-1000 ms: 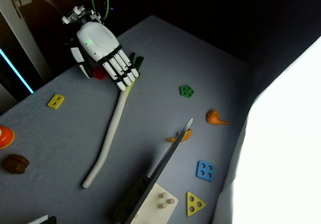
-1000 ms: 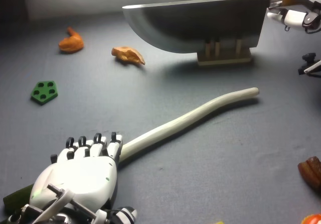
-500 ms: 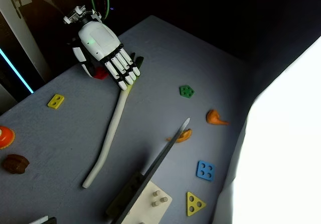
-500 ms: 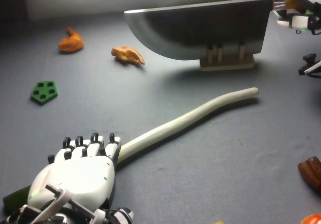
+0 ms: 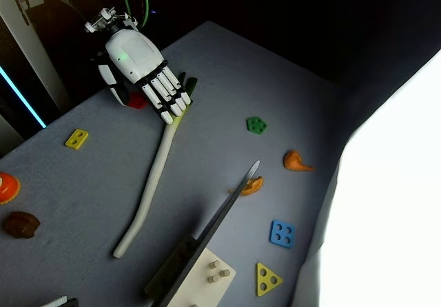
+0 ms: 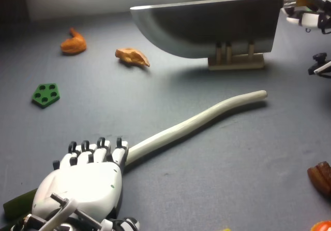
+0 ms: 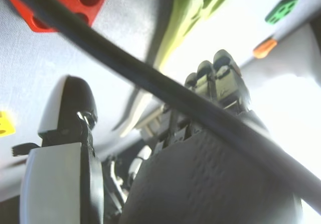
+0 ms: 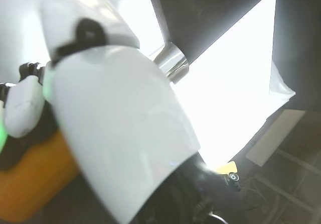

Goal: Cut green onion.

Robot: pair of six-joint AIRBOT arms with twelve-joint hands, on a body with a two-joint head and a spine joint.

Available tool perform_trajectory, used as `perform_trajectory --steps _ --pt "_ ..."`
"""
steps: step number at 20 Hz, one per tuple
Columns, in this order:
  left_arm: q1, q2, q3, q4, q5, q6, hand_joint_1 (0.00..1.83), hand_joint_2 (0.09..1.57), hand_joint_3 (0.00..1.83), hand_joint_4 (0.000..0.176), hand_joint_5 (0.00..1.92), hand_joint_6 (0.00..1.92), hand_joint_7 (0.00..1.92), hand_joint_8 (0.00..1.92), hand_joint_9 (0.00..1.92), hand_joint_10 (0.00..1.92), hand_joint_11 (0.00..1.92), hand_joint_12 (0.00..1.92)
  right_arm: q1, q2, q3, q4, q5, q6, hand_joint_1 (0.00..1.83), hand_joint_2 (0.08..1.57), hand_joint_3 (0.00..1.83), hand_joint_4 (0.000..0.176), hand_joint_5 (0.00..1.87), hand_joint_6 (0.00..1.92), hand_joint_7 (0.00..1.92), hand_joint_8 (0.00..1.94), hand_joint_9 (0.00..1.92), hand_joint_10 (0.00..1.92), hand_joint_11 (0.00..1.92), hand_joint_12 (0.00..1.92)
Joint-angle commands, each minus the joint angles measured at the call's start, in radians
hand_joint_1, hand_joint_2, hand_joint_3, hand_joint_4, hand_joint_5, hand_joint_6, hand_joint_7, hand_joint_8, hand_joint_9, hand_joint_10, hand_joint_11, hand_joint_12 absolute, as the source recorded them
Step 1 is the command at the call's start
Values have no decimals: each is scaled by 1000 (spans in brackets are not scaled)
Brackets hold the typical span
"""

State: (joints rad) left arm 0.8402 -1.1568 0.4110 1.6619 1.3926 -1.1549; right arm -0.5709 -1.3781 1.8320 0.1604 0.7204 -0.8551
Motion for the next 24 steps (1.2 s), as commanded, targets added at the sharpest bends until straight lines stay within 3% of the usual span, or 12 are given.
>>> perform_trajectory --steps 1,2,3,6,10,14,15,17,21,23,24 --pt "2 -7 -3 93 65 -10 955 1129 0 41 82 5 11 1 29 4 0 91 5 11 6 32 173 10 1617 1194 0 176 1286 1921 1598 1941 1646 1921 1691 1921" --pt "5 -11 -3 105 72 -14 955 1129 0 41 83 5 11 1 29 4 0 91 5 12 6 33 186 10 1617 1194 0 176 1286 1921 1598 1941 1646 1921 1691 1921" --pt "9 -15 -3 108 75 -16 983 1137 0 26 86 6 11 1 9 1 0 84 5 13 6 34 195 10 1600 1181 0 176 1328 1921 1571 1941 1627 1921 1680 1921" --pt "19 -25 -3 118 76 -17 965 1143 0 12 112 3 31 0 14 1 0 75 7 16 6 36 206 12 1604 1193 0 176 1357 1921 1569 1941 1628 1921 1687 1921" --pt "34 -40 -1 118 86 -22 903 1181 9 18 101 1 69 2 28 3 0 76 15 29 4 36 267 39 1604 1216 0 176 1298 1921 1577 1941 1624 1921 1676 1921" --pt "44 -54 12 117 86 -27 827 1175 8 39 69 3 34 3 39 0 0 66 36 65 -37 72 318 56 1573 1201 0 176 1214 1919 1537 1941 1578 1921 1610 1921" --pt "44 -57 16 116 86 -27 824 1176 8 39 68 3 33 3 39 0 0 65 39 77 -55 74 334 56 1574 1200 0 176 1214 1921 1537 1941 1578 1921 1610 1921" --pt "44 -63 25 114 93 -33 920 1124 0 23 122 9 89 5 60 4 0 148 44 99 -93 74 345 54 1603 1198 0 176 1219 1919 1537 1941 1574 1921 1604 1921" --pt "44 -75 44 93 109 -41 897 1131 0 25 119 5 110 2 65 3 0 100 52 159 -216 126 418 -86 1612 1199 0 176 1277 1921 1544 1941 1585 1921 1627 1921" --pt "44 -80 50 84 114 -42 838 1167 5 18 111 0 79 0 56 1 0 91 58 194 -285 130 437 -125 1575 1217 0 176 1243 1921 1543 1941 1587 1921 1635 1921" --pt "44 -86 53 79 118 -42 442 1262 29 1 59 2 30 0 21 0 0 54 63 213 -323 131 445 -149 1598 1217 0 176 1252 1921 1575 1941 1613 1921 1644 1921"
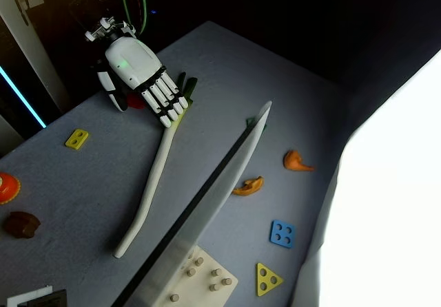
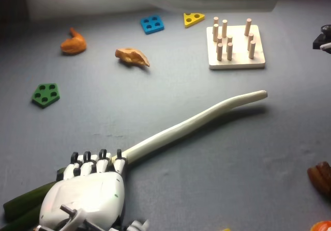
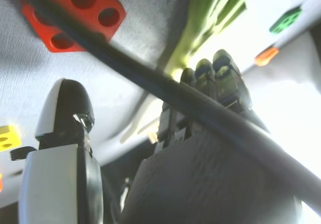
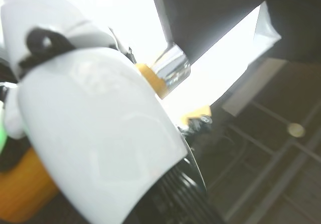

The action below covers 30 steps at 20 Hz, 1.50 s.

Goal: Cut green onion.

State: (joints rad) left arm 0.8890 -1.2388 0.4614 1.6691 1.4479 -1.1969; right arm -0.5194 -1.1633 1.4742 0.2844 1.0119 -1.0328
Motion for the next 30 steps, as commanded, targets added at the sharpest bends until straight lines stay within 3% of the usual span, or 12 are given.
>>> perform_trajectory --steps 1,5,7,12,15,17,20,22,24,30 --pt "-5 -8 5 67 64 -2 338 1291 32 0 48 1 19 0 12 0 0 43 20 22 -18 17 153 -14 1602 1218 0 176 1253 1921 1582 1941 1619 1921 1646 1921" --pt "-4 -17 2 36 64 -3 203 1324 23 0 78 9 51 6 19 3 0 10 31 71 -187 144 213 -218 1620 1199 0 176 1289 1921 1579 1941 1608 1921 1640 1921" --pt "0 -18 0 30 64 -3 144 1342 25 0 59 3 14 3 3 0 0 1 21 89 -276 172 262 -391 1614 1198 0 176 1273 1921 1587 1941 1611 1921 1633 1921" --pt "5 -20 -1 9 64 -3 127 1348 23 0 54 2 5 2 0 0 0 0 -4 148 -480 248 259 -584 1612 1198 0 176 1268 1921 1590 1941 1612 1921 1630 1921" --pt "8 -20 -3 3 64 -3 26 1342 16 0 37 0 3 1 6 2 0 0 -2 134 -516 325 274 -600 1594 1214 0 176 1247 1918 1585 1941 1623 1921 1666 1921" --pt "9 -20 -3 0 64 -3 110 1329 5 0 50 5 24 6 11 3 0 0 3 114 -515 347 293 -595 1593 1229 0 176 1234 1890 1554 1941 1598 1921 1635 1921" --pt "10 -21 -4 -2 64 -3 98 1319 0 0 60 7 29 5 7 1 0 0 10 88 -518 411 265 -597 1595 1238 0 176 1231 1919 1548 1941 1584 1921 1621 1921" --pt "10 -21 -4 -6 64 -3 79 1320 1 0 77 11 40 7 13 3 0 0 10 59 -522 467 248 -649 1593 1229 0 176 1243 1921 1554 1941 1584 1921 1614 1921" --pt "11 -21 -4 -9 64 -3 61 1327 3 0 49 2 14 1 2 0 0 0 4 36 -525 483 251 -704 1602 1213 0 176 1290 1921 1554 1941 1576 1921 1609 1921" --pt "12 -25 -5 -12 64 -3 57 1329 3 0 41 0 6 0 0 0 0 0 -9 16 -573 502 237 -737 1604 1210 0 176 1304 1921 1555 1941 1574 1921 1609 1921"
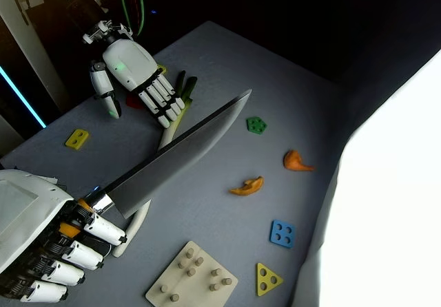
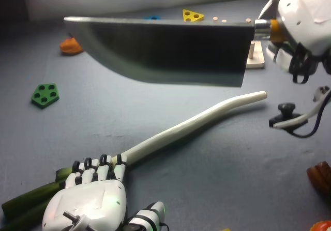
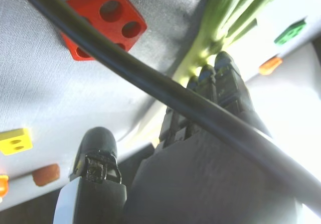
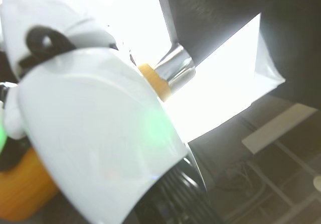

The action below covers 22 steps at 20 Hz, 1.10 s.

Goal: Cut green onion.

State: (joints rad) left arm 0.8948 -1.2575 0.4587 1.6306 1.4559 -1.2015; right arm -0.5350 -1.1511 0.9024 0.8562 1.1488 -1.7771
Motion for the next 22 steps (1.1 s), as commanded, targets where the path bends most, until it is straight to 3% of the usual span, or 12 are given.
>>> perform_trajectory --steps 1,7,14,20,22 --pt "6 -6 -2 26 56 2 57 1329 3 0 41 0 6 0 0 0 0 0 3 1 -8 -69 103 2 1604 1210 0 176 1304 1921 1555 1941 1574 1921 1609 1921" --pt "5 -6 -5 27 56 2 57 1329 3 0 41 0 6 0 0 0 0 0 -15 -60 -17 23 150 -66 1604 1210 0 176 1305 1921 1555 1941 1574 1921 1610 1921" --pt "4 -6 -7 34 56 2 111 1309 0 0 5 2 0 0 0 0 0 0 -38 -116 -8 -13 222 -50 1602 1226 0 176 1217 1921 1572 1941 1595 1921 1623 1921" --pt "4 -6 -7 40 56 2 85 1325 3 0 22 6 0 0 0 0 0 0 -86 -142 31 -53 233 -31 1605 1222 0 176 1310 1921 1555 1941 1579 1921 1617 1921" --pt "4 -6 -7 41 56 2 157 1323 0 0 56 15 0 0 0 0 0 0 -112 -149 44 -70 226 -31 1563 1229 0 176 1214 1921 1540 1941 1574 1921 1614 1921"
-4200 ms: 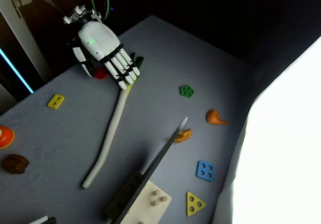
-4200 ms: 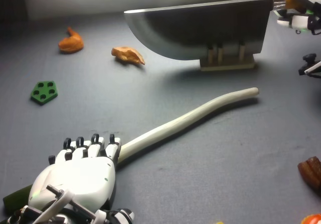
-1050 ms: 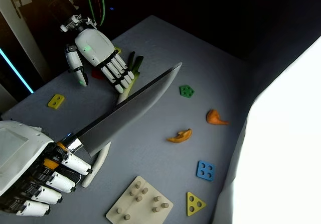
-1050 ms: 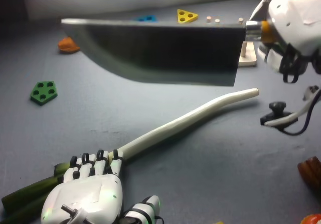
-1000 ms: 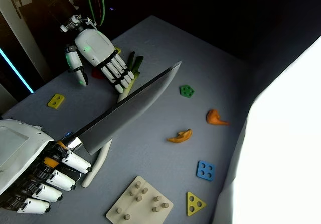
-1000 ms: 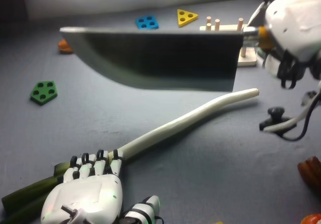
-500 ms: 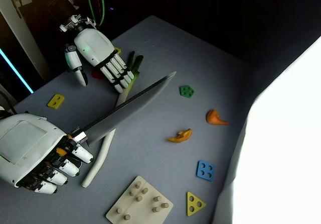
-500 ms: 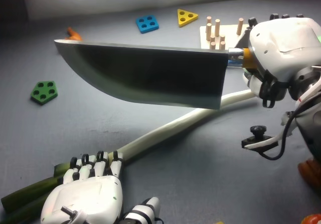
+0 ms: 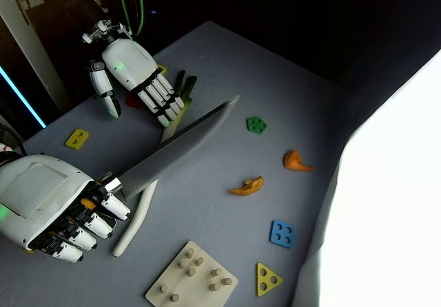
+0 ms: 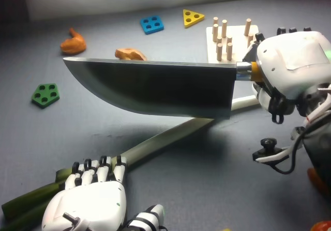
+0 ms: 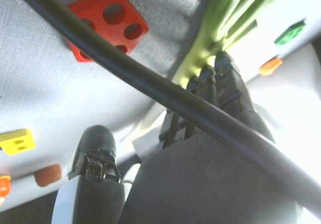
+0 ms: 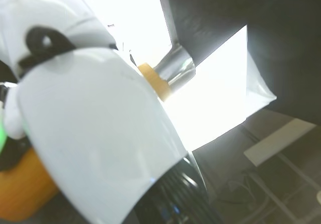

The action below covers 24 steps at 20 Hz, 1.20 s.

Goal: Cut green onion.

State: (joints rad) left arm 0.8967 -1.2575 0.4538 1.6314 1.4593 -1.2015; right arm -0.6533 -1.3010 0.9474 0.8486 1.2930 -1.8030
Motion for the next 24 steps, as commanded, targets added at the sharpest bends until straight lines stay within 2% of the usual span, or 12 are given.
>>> perform_trajectory --steps 1,2,7,12,21,24 --pt "2 -6 -2 40 53 2 157 1323 0 0 56 15 0 0 0 0 0 0 -10 0 2 -79 81 -5 1563 1229 0 176 1214 1921 1540 1941 1574 1921 1614 1921" --pt "2 -6 -2 43 53 2 167 1322 0 0 64 17 0 0 0 0 0 0 -34 2 3 -96 82 -6 1558 1232 0 176 1206 1921 1537 1941 1575 1921 1616 1921" --pt "2 -6 -2 45 53 2 108 1325 1 0 66 10 34 6 27 8 0 0 -49 24 3 -96 82 -25 1583 1211 0 176 1245 1921 1550 1941 1596 1921 1639 1921" --pt "2 -6 -2 45 52 2 133 1326 2 0 63 3 26 1 22 1 0 0 -90 63 -1 -96 79 -30 1593 1215 0 176 1297 1921 1548 1941 1591 1921 1648 1921" --pt "2 -6 -2 50 52 2 163 1318 0 0 77 5 35 2 28 1 0 0 -169 185 -92 -96 89 -23 1593 1214 0 176 1296 1921 1556 1941 1596 1921 1650 1921" --pt "2 -6 -2 50 52 2 183 1318 0 0 79 5 47 5 45 7 0 0 -179 195 -103 -96 100 -23 1605 1210 0 176 1272 1921 1552 1941 1598 1921 1649 1921"
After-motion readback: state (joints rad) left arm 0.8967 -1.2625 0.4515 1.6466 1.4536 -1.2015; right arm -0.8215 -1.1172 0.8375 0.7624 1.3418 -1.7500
